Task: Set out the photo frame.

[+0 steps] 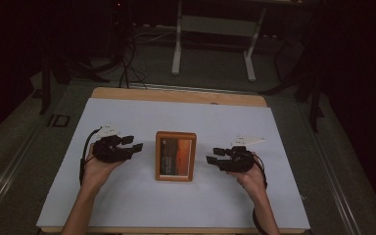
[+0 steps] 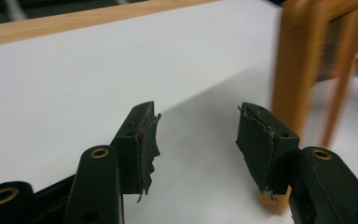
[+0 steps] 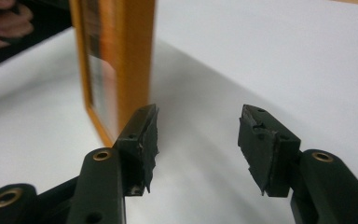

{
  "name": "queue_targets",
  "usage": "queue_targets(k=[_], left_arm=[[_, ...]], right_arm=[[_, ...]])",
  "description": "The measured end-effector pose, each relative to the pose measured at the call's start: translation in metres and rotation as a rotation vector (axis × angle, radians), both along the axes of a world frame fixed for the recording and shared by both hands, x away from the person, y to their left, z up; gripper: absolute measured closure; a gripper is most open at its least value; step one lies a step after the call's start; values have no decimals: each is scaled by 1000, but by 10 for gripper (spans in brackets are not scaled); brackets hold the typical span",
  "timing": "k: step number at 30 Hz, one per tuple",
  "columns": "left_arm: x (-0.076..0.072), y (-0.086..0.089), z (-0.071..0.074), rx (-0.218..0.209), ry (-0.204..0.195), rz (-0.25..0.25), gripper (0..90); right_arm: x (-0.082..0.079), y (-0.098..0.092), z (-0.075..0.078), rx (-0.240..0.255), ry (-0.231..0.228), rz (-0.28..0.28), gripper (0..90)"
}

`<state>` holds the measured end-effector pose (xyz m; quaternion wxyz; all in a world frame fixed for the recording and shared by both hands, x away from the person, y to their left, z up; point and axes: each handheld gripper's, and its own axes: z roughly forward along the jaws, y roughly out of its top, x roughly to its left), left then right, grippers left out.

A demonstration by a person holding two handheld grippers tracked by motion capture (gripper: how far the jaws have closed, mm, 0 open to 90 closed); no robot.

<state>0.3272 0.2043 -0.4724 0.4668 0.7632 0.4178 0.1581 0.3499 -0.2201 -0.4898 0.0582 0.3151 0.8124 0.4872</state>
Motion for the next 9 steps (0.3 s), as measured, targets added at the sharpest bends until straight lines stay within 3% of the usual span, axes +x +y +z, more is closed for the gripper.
queue_targets(k=[3, 9], left_arm=[[1, 3, -3, 13, 3, 35, 473], [5, 5, -17, 111, 12, 139, 454]], right_arm=[[0, -4, -1, -39, -8, -18, 462], [4, -14, -9, -81, 10, -70, 460]])
